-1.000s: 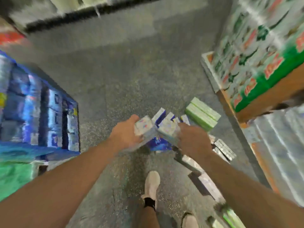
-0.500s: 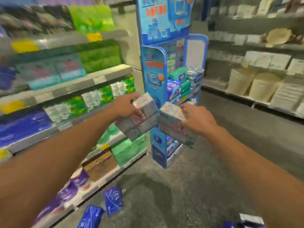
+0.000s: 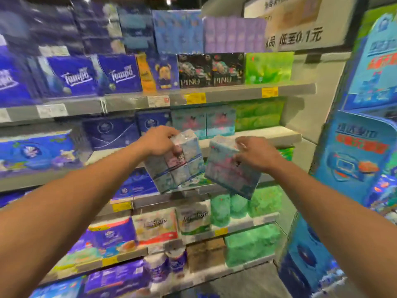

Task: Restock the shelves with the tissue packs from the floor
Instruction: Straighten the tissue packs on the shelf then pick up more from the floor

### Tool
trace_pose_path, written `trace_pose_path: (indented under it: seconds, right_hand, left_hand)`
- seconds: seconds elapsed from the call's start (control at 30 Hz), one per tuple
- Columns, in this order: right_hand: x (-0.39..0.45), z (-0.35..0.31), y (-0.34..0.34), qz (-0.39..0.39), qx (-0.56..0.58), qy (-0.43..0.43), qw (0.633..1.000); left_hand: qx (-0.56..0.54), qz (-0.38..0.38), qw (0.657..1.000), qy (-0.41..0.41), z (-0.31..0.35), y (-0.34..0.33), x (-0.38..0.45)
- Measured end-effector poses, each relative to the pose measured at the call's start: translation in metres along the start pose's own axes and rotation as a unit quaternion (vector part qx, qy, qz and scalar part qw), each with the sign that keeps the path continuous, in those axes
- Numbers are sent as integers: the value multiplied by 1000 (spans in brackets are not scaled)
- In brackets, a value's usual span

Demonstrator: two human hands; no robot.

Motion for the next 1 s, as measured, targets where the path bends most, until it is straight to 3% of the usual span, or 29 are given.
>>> trace_pose_path:
  seconds: [0.1,0.27,0.57,0.67,0.77,1.0]
  right_hand:
    - [46,-15,-1,11,-36,32,999]
    - [112,-21,-8,73,-131,88,985]
    - [226,41,-40,205,-218,215,930]
    - [267,74,-41,181,-219,235,930]
    - [298,92,-37,109,-231,238,937]
    - [330,105,-22,-6,-224,94,970]
  left_hand:
    - [-1,42,999,24,-27,11,18]
    - [115,122,986,18,-37,12,46]
    - [313,170,933,-50,-36,-16,149]
    - [326,163,930,-47,-35,-24,184]
    - [314,138,939,3,-39,-30,216]
    - [278,120,952,44,-30,-39,243]
Point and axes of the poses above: each hand's wrist, its own x-axis towards the middle knuckle, its own y-axis out of the back of the hand, z = x × y, the point moved 6 cm from there along x, towards the middle knuckle, and after that the axes turned 11 degrees about -z, right-handed, at the moved point
